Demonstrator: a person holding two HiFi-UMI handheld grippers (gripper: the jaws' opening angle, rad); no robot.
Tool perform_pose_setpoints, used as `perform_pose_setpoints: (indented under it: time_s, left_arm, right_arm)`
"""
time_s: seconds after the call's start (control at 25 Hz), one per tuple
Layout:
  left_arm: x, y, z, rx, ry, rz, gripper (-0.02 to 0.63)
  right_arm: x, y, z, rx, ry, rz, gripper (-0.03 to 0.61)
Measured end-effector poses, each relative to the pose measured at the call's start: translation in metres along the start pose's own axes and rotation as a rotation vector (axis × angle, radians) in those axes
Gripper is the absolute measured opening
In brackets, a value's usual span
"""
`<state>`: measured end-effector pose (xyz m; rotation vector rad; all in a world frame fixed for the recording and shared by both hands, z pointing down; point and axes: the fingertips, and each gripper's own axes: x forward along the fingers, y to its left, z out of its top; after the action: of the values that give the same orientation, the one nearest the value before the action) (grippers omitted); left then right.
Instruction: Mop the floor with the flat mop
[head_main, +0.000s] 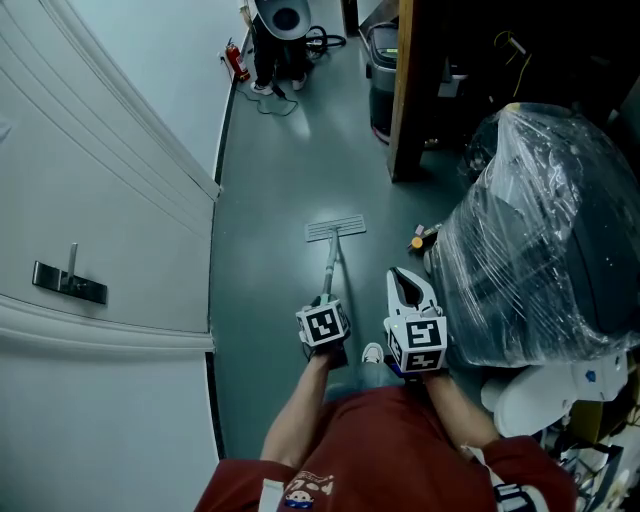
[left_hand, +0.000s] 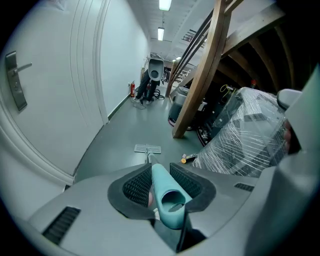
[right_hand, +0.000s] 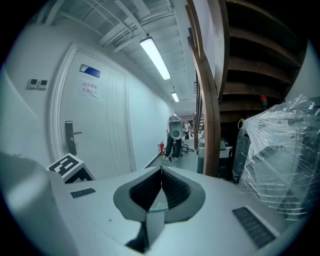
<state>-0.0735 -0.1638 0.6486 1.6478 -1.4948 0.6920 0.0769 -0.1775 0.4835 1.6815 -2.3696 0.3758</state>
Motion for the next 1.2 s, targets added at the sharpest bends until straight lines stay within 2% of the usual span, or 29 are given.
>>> perform_pose_setpoints:
  time_s: [0.28, 0.52, 0.64, 0.92, 1.2]
  left_arm:
    - [-0.031, 0.024, -0.043, 0.019, -0.022, -0.016, 0.127]
    - [-0.066, 0.051, -0.102, 0.041, -0.016, -0.03, 0.127]
    - [-0.086, 0.068, -0.133, 0.062, 0.015, -0.003, 0.127]
    - [-0.111, 0.077, -0.173, 0.072, -0.011, -0.041, 0.127]
    - [-0.134, 0.07, -0.197, 0.089, -0.048, -0.052, 0.127]
  right_arm:
    - [-0.036, 0.048, -0.02, -0.026, 0.007, -0.002, 0.018]
    - [-0.084, 0.097, -0.037, -0.048, 0.008, -0.011, 0.018]
    - [-0.11, 0.119, -0.049, -0.053, 0.01, -0.017, 0.018]
    - [-0.159, 0.138, -0.067, -0.058, 0.018, -0.056, 0.018]
    - [-0.196, 0.151, -0.079, -0.034, 0.005, -0.027, 0.018]
